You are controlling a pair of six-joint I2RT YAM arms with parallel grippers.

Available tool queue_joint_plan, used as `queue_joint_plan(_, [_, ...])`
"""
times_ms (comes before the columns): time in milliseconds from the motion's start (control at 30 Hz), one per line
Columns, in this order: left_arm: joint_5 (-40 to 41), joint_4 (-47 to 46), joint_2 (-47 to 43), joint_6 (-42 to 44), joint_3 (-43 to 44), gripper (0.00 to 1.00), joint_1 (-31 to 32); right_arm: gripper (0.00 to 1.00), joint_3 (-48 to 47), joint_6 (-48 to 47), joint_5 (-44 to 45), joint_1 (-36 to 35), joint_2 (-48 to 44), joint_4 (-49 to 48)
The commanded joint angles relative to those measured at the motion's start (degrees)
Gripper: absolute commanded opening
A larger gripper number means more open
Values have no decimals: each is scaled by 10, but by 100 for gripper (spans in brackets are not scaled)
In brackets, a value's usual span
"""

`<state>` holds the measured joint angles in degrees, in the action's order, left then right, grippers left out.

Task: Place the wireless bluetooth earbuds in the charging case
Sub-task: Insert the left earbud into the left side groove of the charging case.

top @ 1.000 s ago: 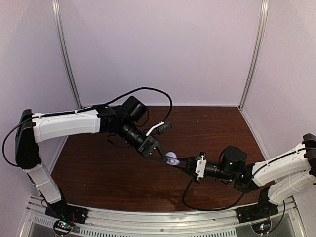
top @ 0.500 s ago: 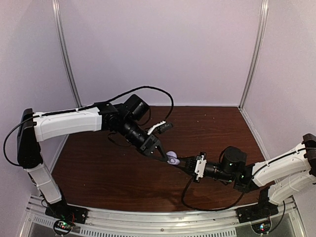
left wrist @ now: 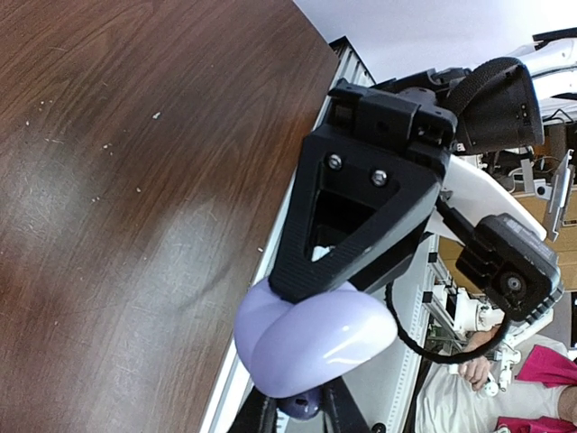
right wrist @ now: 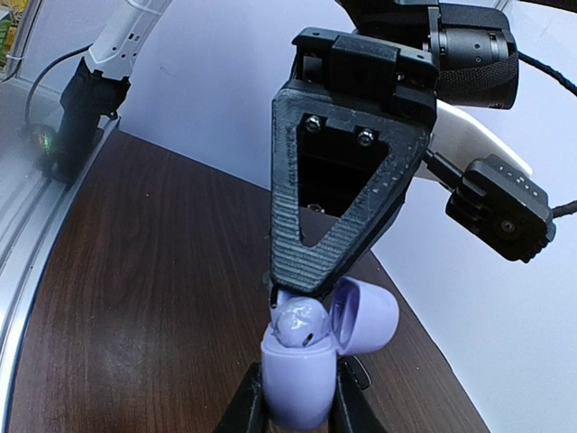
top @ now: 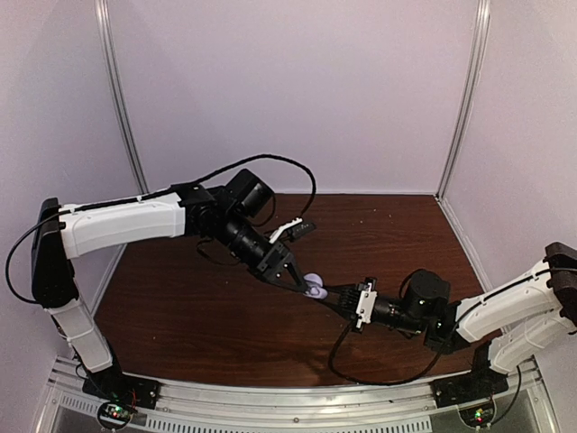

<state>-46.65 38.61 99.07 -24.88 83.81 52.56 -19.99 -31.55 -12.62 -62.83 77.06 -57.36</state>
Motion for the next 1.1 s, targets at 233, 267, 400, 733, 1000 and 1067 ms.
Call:
queue_joint_plan(233, [34, 4, 24, -19, 29, 22, 2, 0, 12, 13, -24, -11, 10, -117])
queue_joint_plan(267, [38, 5, 23, -19, 30, 23, 1, 0, 13, 14, -24, -11, 10, -120])
queue_joint_plan(400, [58, 8, 21, -16, 34, 31, 1, 0, 18, 24, -23, -11, 14, -133])
queue_joint_plan(733, [42, -10, 4, -3, 30, 45, 2, 0, 31, 43, -13, -10, 20, -160])
queue_joint_plan(1000, [25, -49, -22, 23, 15, 58, 11, 0, 35, 80, -17, -5, 33, -198])
queue_joint_plan(1067, [25, -70, -34, 28, 8, 61, 15, 0, 35, 86, -22, -4, 37, -205])
